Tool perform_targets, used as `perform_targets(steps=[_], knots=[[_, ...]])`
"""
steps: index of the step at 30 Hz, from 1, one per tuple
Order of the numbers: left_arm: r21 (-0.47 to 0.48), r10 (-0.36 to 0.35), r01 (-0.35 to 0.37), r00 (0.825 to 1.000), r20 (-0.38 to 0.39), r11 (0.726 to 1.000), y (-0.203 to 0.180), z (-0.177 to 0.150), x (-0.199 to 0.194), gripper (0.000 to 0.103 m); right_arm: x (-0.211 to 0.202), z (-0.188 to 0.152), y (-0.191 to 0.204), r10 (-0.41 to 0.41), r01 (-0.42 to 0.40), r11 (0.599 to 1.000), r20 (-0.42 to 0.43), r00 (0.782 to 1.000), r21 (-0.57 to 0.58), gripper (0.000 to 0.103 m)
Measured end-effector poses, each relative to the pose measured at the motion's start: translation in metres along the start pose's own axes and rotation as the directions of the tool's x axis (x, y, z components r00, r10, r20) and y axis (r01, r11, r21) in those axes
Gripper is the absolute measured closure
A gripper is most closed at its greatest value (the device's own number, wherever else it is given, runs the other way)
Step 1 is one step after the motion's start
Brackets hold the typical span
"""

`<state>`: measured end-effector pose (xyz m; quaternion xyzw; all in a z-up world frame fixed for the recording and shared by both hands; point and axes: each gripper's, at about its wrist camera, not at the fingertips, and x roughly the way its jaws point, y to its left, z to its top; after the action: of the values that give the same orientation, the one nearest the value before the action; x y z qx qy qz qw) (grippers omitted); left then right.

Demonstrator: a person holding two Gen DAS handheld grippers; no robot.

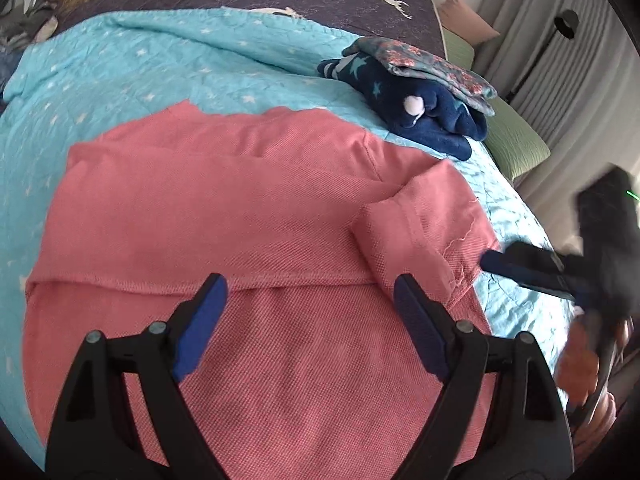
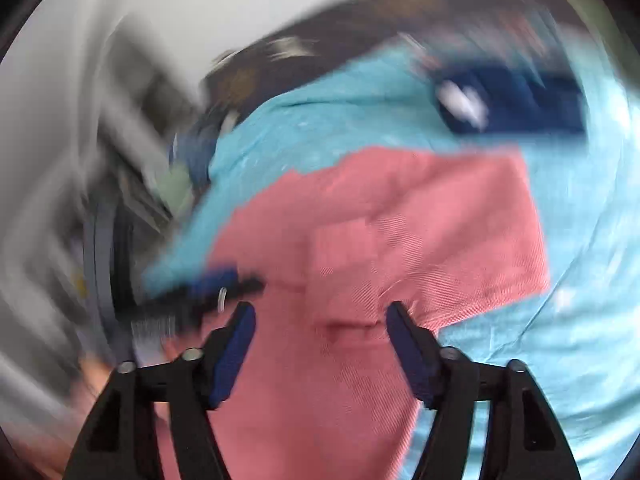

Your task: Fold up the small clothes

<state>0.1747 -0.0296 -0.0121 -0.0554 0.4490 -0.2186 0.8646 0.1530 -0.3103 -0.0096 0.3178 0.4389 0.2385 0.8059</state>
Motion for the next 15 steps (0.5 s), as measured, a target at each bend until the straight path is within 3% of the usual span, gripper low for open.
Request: perform_targets(steps=[2, 4, 7, 10, 13, 14, 15], knots=[[-0.006, 0.011, -0.011, 1.000, -0.001, 1.000, 0.004, -0.003, -0.003, 0.018, 0.017, 0.014, -0.022, 0.054, -0.045, 0.990, -0.061, 0.997, 0.137, 0.057], [-0.006, 0.025, -0.025, 1.000, -0.002, 1.000, 0.007, -0.005, -0.006, 0.018, 0.036, 0.015, -0.035, 0.050, -0.021, 0.972, -0.120, 0.991, 0.234, 0.057], [-0.024, 0.041, -0.041, 0.999, 0.000, 0.999, 0.015, -0.006, -0.009, 0.018, 0.056, 0.019, -0.041, 0.039, 0.004, 0.956, -0.141, 0.989, 0.293, 0.056], [-0.078, 0.052, -0.051, 0.999, 0.014, 0.996, 0.026, -0.004, -0.013, 0.018, 0.071, 0.029, -0.023, 0.093, -0.059, 0.962, -0.115, 0.989, 0.267, 0.051], [-0.162, 0.075, -0.064, 0.995, 0.064, 0.985, 0.047, -0.006, -0.028, 0.018, 0.085, 0.023, 0.014, 0.283, -0.246, 0.947, -0.173, 0.943, 0.207, 0.051], [-0.186, 0.077, -0.061, 0.994, 0.077, 0.981, 0.053, -0.008, -0.032, 0.018, 0.089, 0.021, 0.026, 0.333, -0.299, 0.937, -0.200, 0.921, 0.181, 0.051], [-0.213, 0.069, -0.048, 0.994, 0.088, 0.976, 0.061, -0.011, -0.037, 0.018, 0.088, 0.019, 0.037, 0.345, -0.319, 0.936, -0.215, 0.914, 0.146, 0.051]])
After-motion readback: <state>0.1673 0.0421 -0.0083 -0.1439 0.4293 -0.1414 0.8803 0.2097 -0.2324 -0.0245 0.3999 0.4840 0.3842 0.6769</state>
